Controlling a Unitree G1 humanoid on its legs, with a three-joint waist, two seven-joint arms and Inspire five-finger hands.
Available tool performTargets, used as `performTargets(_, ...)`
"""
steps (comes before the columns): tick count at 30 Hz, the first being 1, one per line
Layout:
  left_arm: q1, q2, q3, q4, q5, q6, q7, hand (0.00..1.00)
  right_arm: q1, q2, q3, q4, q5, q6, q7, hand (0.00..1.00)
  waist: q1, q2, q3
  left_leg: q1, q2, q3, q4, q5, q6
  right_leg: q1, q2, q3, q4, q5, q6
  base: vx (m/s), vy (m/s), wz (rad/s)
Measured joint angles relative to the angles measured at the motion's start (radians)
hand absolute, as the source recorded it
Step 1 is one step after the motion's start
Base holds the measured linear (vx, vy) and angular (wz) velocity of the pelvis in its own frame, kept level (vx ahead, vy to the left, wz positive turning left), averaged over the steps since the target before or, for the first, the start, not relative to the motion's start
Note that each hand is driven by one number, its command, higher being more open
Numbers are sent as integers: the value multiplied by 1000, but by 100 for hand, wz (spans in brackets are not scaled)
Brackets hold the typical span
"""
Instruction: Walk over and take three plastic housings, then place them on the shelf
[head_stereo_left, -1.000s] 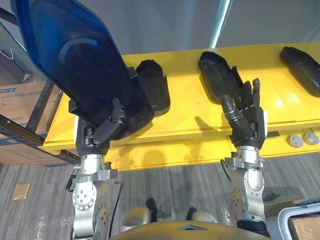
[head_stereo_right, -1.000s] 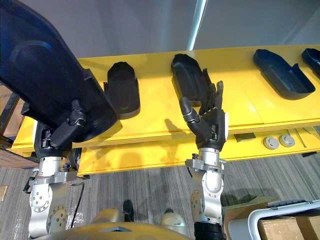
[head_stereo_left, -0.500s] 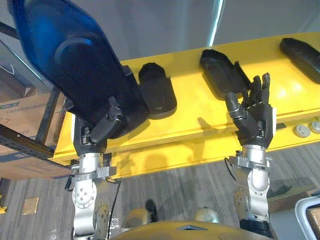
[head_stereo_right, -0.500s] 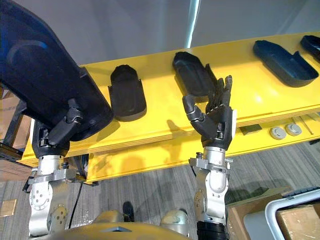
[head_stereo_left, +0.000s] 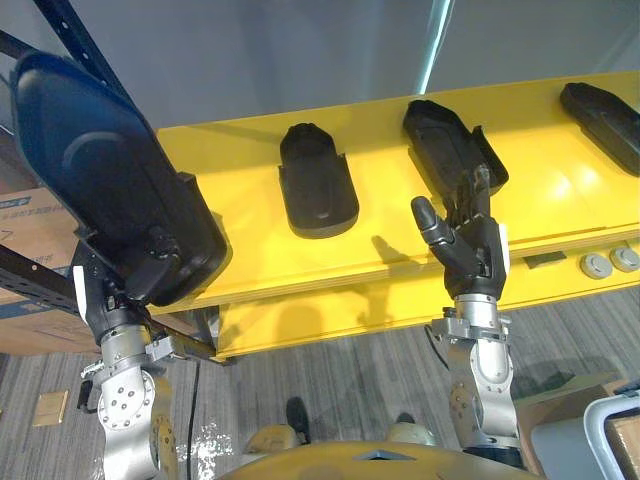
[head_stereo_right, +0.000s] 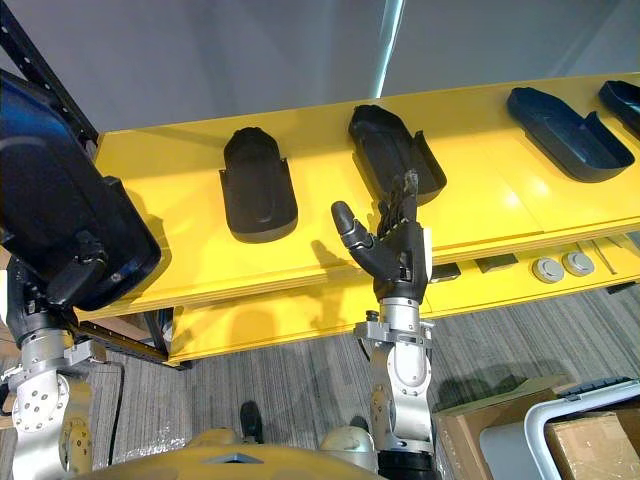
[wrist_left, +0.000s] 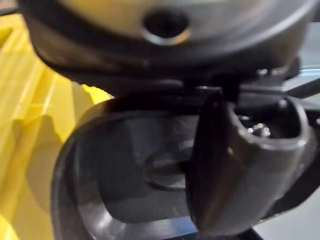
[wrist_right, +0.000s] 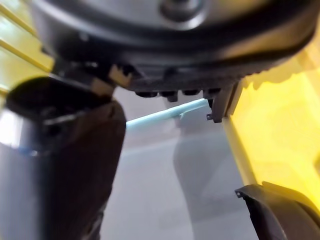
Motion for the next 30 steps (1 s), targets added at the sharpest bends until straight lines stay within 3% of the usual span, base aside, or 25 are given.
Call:
performTargets(5,-22,73,48,72,4,60,-32,0,3,-42,-23,2,2,38,37,100,-1,22,-10,-16,16,5,4,20,-3,-16,15,0,-6,2,4,-4,-12,-1)
performTargets(18,-220,237,106,414,-16,76,-162,0,21,-101,6,2,3,38,77,100,-8,62,-31,-5,39,33,0,25,-13,-24,37,28,-6,10,-6,-24,2,-7)
performTargets(26,-314,332,155,660,-168,138,-312,0,21,-149,46,2,9,38,105,100,-24,79,-38,12,44,47,0,19,-23,-17,40,43,-4,12,-4,-18,11,-5)
performTargets(27,-320,335,162,671,-169,146,-326,100,21,-149,47,2,9,38,106,100,-24,79,-38,13,44,49,0,19,-23,-16,40,44,-4,12,-4,-14,23,-6)
performTargets(30,-332,353,173,721,-201,161,-374,100,21,-151,55,2,9,38,106,100,-26,84,-36,17,44,53,0,17,-25,-14,39,48,-3,12,-4,-4,14,-4)
